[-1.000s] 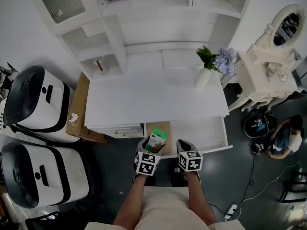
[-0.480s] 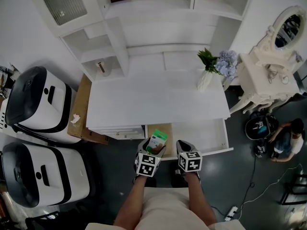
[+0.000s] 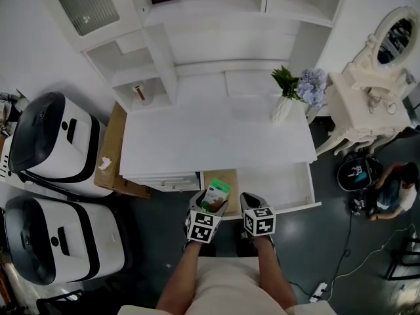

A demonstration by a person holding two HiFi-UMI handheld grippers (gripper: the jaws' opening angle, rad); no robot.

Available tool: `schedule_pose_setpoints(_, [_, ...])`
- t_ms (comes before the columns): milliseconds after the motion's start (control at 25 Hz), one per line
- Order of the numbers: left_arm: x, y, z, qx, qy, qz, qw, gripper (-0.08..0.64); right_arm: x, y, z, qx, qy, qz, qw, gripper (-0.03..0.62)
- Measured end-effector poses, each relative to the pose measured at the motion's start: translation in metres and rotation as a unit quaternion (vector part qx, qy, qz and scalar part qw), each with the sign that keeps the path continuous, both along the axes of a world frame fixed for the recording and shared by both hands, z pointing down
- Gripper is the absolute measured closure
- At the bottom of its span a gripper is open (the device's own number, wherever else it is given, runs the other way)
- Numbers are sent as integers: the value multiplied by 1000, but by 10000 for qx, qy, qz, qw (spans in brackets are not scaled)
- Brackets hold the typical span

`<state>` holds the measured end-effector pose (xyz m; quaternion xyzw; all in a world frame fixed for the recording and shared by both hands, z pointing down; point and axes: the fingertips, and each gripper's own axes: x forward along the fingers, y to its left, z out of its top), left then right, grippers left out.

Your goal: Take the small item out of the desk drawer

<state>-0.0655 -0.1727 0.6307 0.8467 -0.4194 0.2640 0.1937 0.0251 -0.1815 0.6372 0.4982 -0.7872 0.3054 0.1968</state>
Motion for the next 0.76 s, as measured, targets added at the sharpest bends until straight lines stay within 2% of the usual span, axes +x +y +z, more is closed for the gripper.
schedule_pose_setpoints(760, [3, -6, 1, 55, -20, 46, 10000, 201, 1, 2, 3, -31, 34, -77, 10000, 568])
